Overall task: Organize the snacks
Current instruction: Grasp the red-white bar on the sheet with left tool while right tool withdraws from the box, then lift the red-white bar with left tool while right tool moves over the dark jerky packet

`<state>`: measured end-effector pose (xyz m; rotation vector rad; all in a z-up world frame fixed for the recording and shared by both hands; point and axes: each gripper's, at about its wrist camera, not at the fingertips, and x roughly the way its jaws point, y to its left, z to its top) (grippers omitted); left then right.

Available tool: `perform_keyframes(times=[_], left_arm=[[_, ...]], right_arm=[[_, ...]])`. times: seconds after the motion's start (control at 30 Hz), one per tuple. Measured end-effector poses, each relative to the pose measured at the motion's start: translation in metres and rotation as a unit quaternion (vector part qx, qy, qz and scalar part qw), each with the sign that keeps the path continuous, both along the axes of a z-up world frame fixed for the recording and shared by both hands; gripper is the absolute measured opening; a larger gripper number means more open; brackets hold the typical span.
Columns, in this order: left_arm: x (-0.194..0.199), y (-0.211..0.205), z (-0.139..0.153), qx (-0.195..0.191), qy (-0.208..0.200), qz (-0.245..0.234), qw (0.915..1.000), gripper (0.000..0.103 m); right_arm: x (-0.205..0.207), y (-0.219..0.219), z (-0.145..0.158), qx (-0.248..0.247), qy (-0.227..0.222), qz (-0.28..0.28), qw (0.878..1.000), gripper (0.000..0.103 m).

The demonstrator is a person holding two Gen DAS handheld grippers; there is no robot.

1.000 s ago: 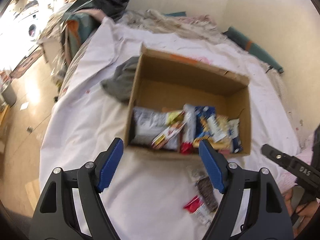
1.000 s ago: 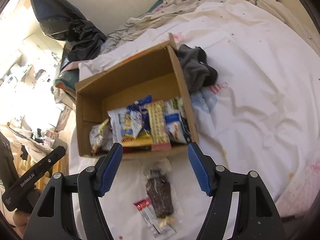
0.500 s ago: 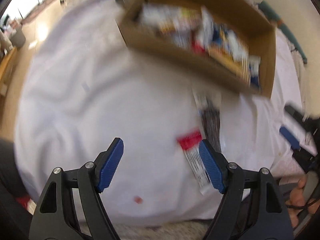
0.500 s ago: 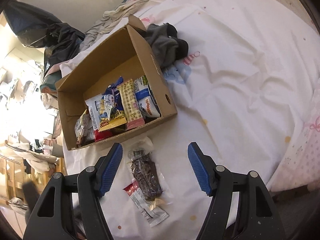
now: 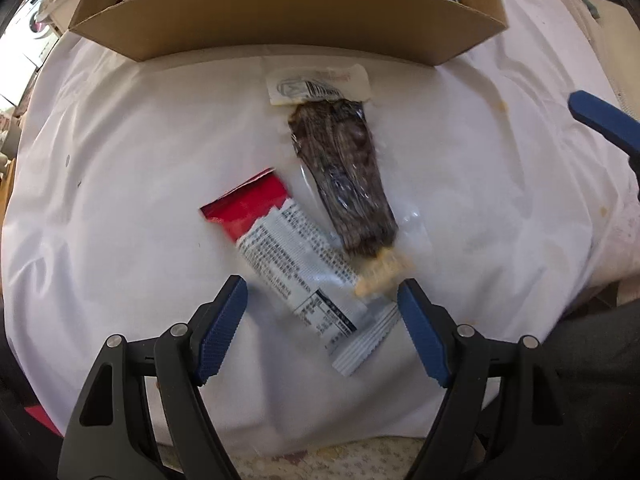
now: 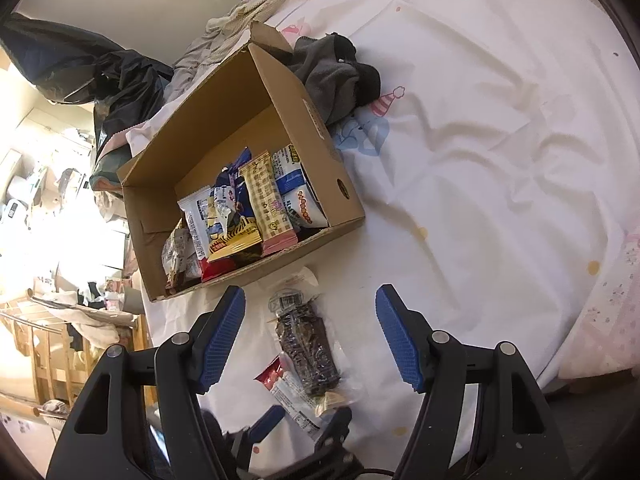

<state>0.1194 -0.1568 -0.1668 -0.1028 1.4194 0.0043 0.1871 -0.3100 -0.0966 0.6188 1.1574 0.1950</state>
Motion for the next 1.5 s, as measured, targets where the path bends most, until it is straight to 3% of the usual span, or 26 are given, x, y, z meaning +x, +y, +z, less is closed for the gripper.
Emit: perform_keyframes(times=[0.07, 0.17, 0.27, 0.5, 0.7, 0.73, 0.8, 0.83, 0.87, 0.93, 1.1, 1.2, 1.33, 1.5], left_arm=[[-0.001, 0.003, 0.000, 0.010, 0.006, -0.012, 0.9999, 0.050], [-0.004, 0.018, 0.003, -0.001, 0.011, -0.017, 0.9998, 0.023], [-0.008, 0.040, 0.007, -0.005, 0.022, -0.025, 0.9994, 0.008], [-0.003, 0.110, 0.013, 0.000, 0.048, 0.005, 0.9988, 0.006], [0.010, 0.136, 0.018, -0.011, 0.059, 0.025, 0.9979, 0.008], [0.013, 0.138, 0.019, -0.015, 0.064, 0.025, 0.9975, 0.012], [0.021, 0.141, 0.023, -0.004, 0.066, 0.010, 0.9977, 0.040], [0.023, 0.136, 0.026, 0.012, 0.058, -0.007, 0.9982, 0.064], [0.032, 0.126, 0.032, 0.025, 0.048, -0.022, 0.9983, 0.075], [0.042, 0.111, 0.038, 0.049, 0.031, -0.066, 0.9961, 0.076], [0.067, 0.077, 0.037, 0.059, -0.001, -0.156, 0.9860, 0.074], [0.074, 0.062, 0.026, 0.044, 0.007, -0.189, 0.9810, 0.060], [0.075, 0.057, 0.019, 0.050, 0.014, -0.191, 0.9803, 0.027], [0.074, 0.077, 0.037, 0.016, 0.018, -0.133, 0.9909, 0.027]], right_arm=[[0.001, 0.001, -0.001, 0.004, 0.002, 0.001, 1.000, 0.071], [0.002, 0.004, -0.002, 0.008, 0.005, 0.004, 1.000, 0.071], [0.003, 0.007, -0.004, 0.007, 0.009, 0.006, 1.000, 0.071], [0.006, 0.021, -0.018, -0.010, 0.038, 0.026, 0.999, 0.071], [0.009, 0.042, -0.034, -0.037, 0.069, 0.057, 0.995, 0.071], [0.009, 0.044, -0.035, -0.040, 0.069, 0.058, 0.995, 0.071], [0.011, 0.047, -0.036, -0.050, 0.068, 0.060, 0.995, 0.071], [0.012, 0.049, -0.037, -0.051, 0.069, 0.061, 0.994, 0.071], [0.013, 0.050, -0.038, -0.054, 0.070, 0.062, 0.994, 0.071], [0.014, 0.053, -0.041, -0.058, 0.074, 0.065, 0.993, 0.071], [0.017, 0.057, -0.046, -0.074, 0.081, 0.071, 0.991, 0.071], [0.018, 0.057, -0.049, -0.078, 0.084, 0.068, 0.991, 0.071], [0.017, 0.055, -0.052, -0.082, 0.088, 0.071, 0.990, 0.071], [0.016, 0.064, -0.055, -0.083, 0.093, 0.086, 0.989, 0.073]])
